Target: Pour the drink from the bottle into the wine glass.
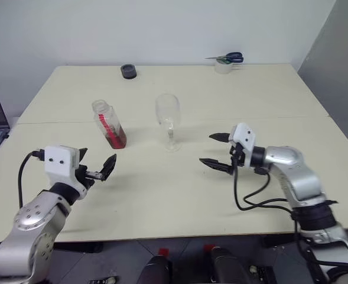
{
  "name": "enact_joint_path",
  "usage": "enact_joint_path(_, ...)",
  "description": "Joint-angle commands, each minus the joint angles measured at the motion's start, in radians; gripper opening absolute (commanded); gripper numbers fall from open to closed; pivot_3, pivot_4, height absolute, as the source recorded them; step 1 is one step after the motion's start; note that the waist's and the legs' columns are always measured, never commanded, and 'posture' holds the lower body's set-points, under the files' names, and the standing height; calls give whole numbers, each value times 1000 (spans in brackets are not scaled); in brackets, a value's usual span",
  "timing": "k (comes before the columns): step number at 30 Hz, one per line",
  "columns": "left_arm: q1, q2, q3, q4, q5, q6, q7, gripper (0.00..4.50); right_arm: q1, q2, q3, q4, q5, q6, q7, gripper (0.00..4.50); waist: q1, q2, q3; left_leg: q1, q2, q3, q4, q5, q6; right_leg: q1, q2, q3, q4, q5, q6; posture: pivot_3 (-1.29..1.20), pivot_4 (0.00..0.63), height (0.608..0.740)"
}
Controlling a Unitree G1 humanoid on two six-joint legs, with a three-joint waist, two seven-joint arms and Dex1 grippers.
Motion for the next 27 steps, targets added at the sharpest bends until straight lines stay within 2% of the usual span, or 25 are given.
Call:
enact_joint_path(1,-66,-42,-24,50,82,-68,59,4500,-44,-29,-45,-151,128,148,10,4482,2,0,0,0,0,0,0,0,0,0,0,0,0,0,0,0,150,740)
enact_joint_path(5,-146,-93,-43,137,143,-113,108,4500,-107,-46,-122,-238,298,316,-17,4482,7,-1,0,-1,-1,0,1,0,0,0,-2,0,0,0,0,0,150,740)
enact_joint_path(9,-197,-125,-40,201,185,-145,145,4500,-149,-37,-166,-257,382,395,-71,4482,11,-2,-1,-2,-2,-1,1,0,0,0,-2,0,-1,0,0,0,150,740)
enact_joint_path(27,-313,-157,-72,344,221,-211,96,4500,-151,-36,-163,-293,461,430,-224,4482,11,-2,-1,-2,-2,-1,1,0,0,-1,-3,0,-1,0,0,0,150,740)
